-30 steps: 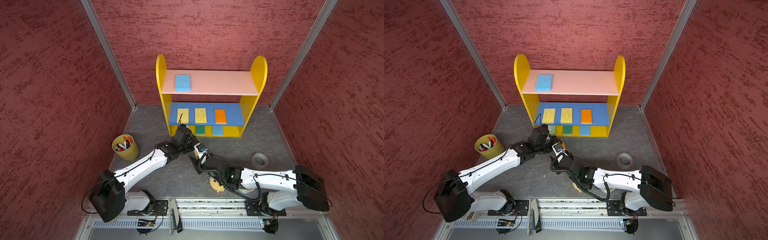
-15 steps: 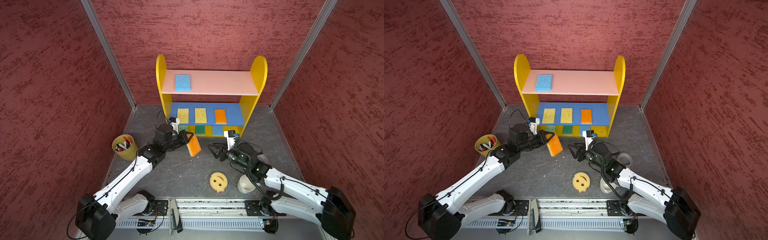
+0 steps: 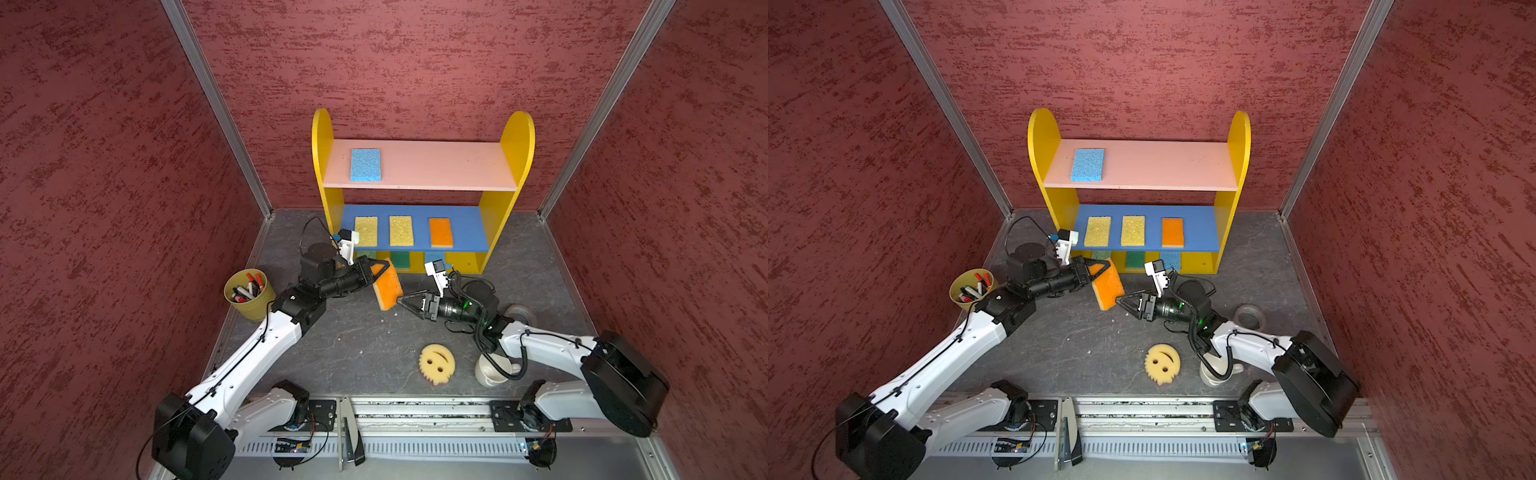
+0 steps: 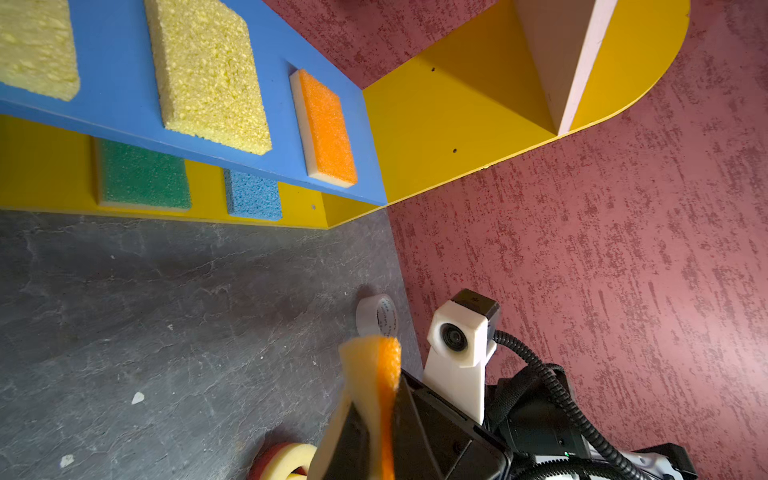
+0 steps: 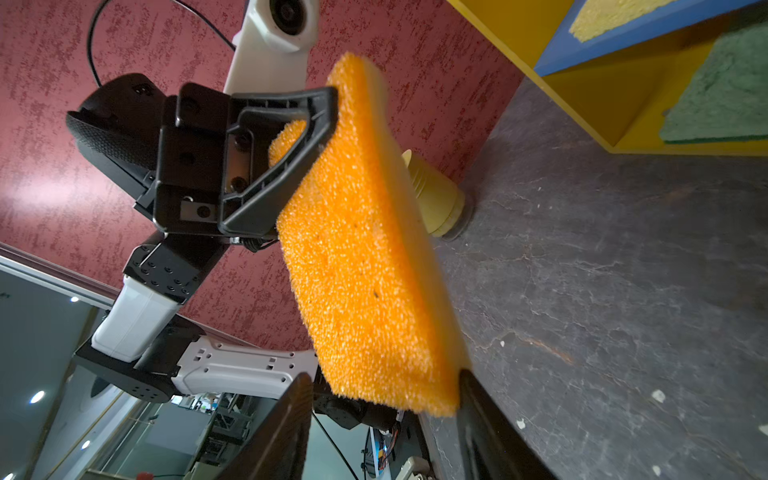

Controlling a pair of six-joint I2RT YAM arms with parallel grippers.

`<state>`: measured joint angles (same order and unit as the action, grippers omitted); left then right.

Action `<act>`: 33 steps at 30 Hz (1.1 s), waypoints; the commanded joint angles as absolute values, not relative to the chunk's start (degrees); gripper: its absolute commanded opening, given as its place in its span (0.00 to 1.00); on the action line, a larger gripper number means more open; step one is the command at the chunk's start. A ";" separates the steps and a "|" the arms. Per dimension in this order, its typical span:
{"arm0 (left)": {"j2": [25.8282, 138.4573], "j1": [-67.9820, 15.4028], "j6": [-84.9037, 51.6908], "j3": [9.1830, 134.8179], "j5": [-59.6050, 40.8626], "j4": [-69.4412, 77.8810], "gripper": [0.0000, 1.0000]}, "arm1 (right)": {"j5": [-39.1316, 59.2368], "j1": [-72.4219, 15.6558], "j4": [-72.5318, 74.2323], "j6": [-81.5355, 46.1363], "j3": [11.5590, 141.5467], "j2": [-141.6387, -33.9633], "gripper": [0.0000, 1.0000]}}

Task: Place and organize the cleaning sponges onto the shelf
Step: 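Close the right gripper on the sponge while the left gripper releases it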

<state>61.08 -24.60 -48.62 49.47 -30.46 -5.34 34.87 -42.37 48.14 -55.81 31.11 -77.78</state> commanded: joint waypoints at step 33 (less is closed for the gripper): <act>63.29 -18.37 -56.25 44.91 -41.20 7.64 0.07 | 37.72 -39.64 63.44 -64.69 33.83 -85.82 0.32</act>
